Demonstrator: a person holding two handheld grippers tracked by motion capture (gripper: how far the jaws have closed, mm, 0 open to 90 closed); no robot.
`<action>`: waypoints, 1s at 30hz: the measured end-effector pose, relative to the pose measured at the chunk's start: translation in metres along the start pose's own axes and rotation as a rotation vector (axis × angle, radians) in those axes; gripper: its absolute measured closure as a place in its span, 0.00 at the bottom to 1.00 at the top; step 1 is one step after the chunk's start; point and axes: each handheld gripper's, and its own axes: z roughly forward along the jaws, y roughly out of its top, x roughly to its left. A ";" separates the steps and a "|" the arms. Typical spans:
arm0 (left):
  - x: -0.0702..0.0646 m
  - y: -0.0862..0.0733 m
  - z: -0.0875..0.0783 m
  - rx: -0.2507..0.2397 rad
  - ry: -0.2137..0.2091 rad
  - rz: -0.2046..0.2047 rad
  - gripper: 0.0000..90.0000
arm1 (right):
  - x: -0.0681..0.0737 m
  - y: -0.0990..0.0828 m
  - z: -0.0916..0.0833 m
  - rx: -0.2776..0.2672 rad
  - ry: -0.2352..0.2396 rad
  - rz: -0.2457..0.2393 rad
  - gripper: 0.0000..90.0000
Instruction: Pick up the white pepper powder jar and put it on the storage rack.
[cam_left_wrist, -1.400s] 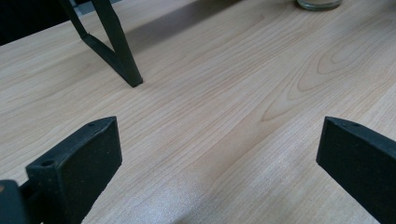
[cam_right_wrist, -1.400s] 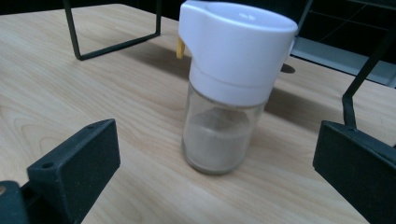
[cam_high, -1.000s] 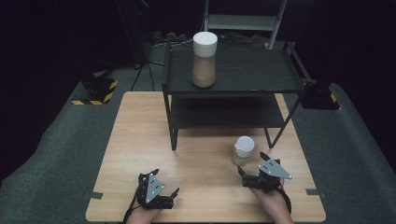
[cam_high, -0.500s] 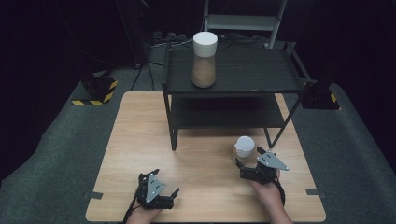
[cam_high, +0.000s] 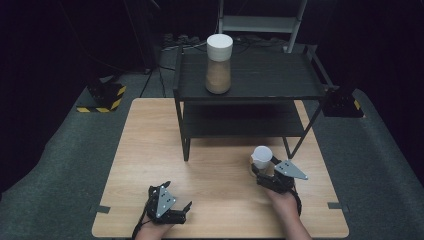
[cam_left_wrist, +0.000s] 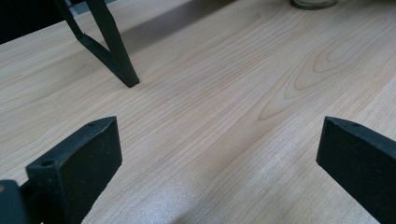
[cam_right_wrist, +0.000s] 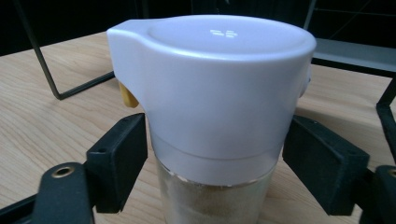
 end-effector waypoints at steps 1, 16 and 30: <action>0.000 0.000 0.000 0.000 0.000 0.000 0.00 | -0.001 -0.001 0.001 -0.008 0.003 0.005 0.27; 0.001 -0.001 0.000 -0.003 -0.002 -0.009 0.00 | -0.003 -0.009 0.003 -0.036 0.015 0.010 0.33; 0.002 -0.001 0.000 -0.003 -0.006 -0.007 0.00 | -0.003 0.010 -0.025 -0.101 -0.001 -0.012 0.33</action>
